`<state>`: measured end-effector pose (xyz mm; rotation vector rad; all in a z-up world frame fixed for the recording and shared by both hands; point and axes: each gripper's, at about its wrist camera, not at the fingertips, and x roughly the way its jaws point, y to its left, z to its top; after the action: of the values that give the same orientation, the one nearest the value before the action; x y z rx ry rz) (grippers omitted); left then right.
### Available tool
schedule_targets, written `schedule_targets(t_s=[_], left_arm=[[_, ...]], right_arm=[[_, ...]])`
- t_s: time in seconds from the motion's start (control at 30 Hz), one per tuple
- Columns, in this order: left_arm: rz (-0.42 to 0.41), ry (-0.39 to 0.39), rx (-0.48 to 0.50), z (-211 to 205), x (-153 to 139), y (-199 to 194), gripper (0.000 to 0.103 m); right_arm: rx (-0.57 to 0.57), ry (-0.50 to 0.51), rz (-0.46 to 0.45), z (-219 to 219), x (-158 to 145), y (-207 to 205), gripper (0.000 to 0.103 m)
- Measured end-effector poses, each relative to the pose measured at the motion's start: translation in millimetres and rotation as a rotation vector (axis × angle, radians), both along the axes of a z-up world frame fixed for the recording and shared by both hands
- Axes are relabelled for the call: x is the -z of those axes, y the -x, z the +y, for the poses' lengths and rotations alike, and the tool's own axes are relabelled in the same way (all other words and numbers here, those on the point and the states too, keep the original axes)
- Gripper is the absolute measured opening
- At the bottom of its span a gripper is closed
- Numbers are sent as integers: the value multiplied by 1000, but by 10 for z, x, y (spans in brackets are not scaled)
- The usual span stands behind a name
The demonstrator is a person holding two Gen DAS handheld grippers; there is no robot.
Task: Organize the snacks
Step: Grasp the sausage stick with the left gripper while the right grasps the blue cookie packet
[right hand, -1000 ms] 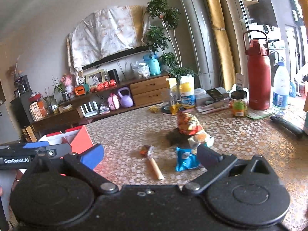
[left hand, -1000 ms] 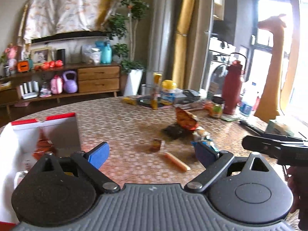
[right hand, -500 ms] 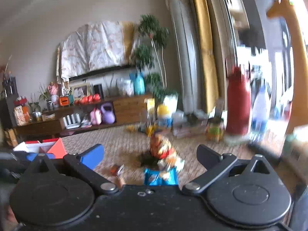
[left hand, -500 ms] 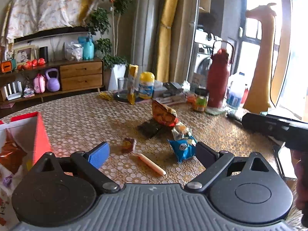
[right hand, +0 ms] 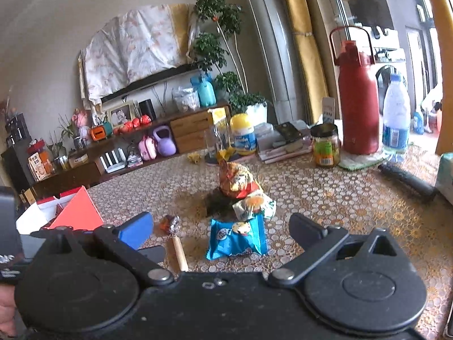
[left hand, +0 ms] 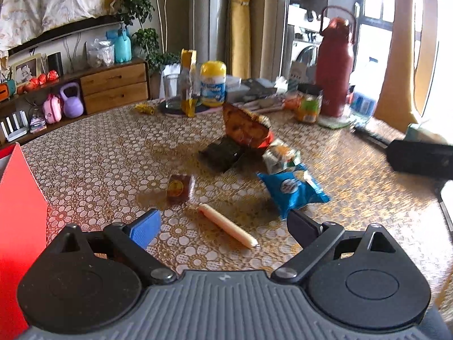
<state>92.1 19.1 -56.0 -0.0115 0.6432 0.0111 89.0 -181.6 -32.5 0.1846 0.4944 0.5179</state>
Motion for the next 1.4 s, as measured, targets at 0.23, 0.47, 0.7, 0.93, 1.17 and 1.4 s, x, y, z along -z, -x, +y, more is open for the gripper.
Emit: schedule_targets(t_s=[0.23,0.47,0.7,0.93,1.17,1.4], left_arm=[[40,22,-11,62,149,-193,96],[75,-4,-4,-37,241,-341,68],[114,7,-17,-55,359,-453,44],[110,32,-29,-77,406,-476,21],[102,54,-47,8,405,-432,11],[69,51,-33,50,344,-332,11]], right_arm=[[23,-30,66,-27,131,-214,103],[20,-4,80,66,228,-354,103],[18,28,101,113,287,-499,102],[21,43,124,153,358,-630,102],[-6,77,148,298,461,-783,101],[-7,163,151,558,575,-917,98]])
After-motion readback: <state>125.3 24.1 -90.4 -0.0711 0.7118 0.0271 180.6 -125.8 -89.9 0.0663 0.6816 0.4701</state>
